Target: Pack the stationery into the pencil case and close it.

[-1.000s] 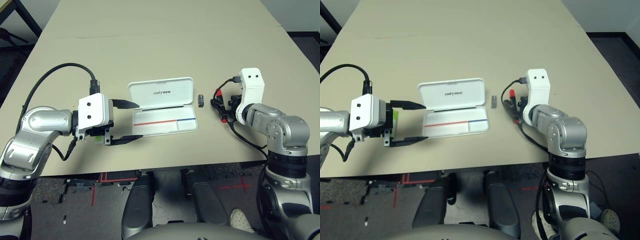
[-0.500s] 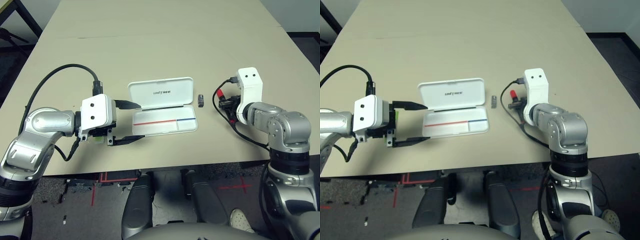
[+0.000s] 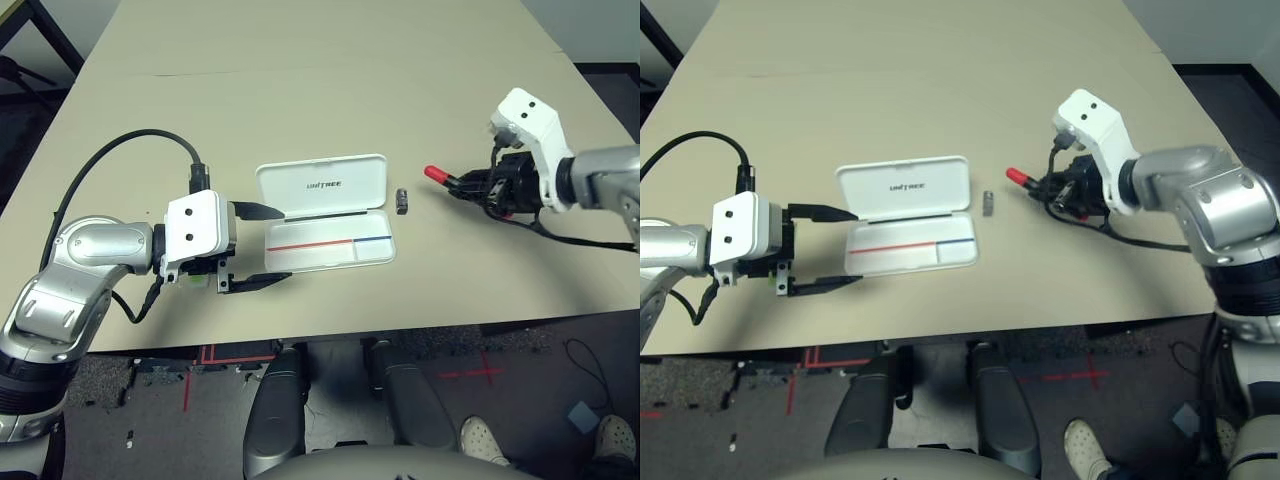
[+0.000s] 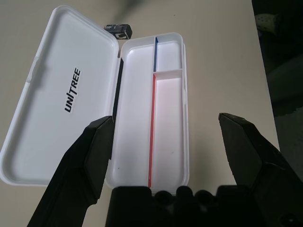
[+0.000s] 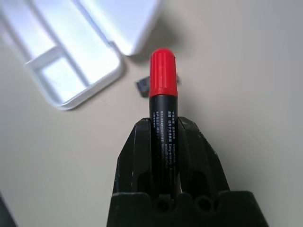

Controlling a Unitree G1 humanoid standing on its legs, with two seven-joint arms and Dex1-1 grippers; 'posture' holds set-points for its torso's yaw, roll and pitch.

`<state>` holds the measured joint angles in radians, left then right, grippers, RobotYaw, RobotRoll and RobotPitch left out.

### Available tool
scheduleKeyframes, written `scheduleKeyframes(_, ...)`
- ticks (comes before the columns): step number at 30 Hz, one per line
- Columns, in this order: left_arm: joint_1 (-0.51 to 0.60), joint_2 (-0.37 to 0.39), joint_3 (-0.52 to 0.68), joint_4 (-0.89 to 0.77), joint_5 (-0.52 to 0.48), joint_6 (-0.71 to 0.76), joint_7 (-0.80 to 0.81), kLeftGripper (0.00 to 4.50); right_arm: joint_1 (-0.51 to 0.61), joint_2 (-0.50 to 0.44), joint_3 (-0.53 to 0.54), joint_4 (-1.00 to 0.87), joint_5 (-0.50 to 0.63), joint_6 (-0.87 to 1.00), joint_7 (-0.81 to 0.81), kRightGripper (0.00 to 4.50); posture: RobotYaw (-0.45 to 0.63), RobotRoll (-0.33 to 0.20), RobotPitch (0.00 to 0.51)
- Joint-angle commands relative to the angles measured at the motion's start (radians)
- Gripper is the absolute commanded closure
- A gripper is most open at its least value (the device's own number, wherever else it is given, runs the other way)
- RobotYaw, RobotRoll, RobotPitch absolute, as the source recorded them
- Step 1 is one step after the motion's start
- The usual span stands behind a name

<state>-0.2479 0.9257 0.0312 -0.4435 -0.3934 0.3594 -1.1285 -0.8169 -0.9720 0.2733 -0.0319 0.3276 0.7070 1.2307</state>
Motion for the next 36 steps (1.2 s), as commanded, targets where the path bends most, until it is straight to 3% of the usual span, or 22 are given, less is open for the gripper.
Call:
scheduleKeyframes(1, 0.009, 0.011, -0.006, -0.022, 0.006, 0.008, 0.009, 0.0, -0.049, 0.012, 0.051, 0.05, -0.041, -0.139, 0.146, 3.97, 0.08, 0.0, 0.213)
scheduleKeyframes(8, 0.028, 0.018, -0.002, -0.024, 0.017, 0.001, 0.015, 0.0, -0.083, 0.151, 0.124, 0.087, -0.106, -0.248, 0.227, 3.97, 0.1, 0.0, 0.209)
scheduleKeyframes(18, 0.063, 0.016, 0.004, -0.057, 0.018, 0.008, 0.044, 0.0, -0.139, 0.378, 0.176, 0.16, -0.207, -0.251, 0.136, 3.97, 0.13, 0.0, 0.207)
scheduleKeyframes(36, 0.109, 0.01, 0.007, -0.085, 0.022, 0.004, 0.095, 0.0, -0.114, 0.581, 0.229, 0.348, -0.364, -0.459, 0.024, 3.97, 0.17, 0.0, 0.203)
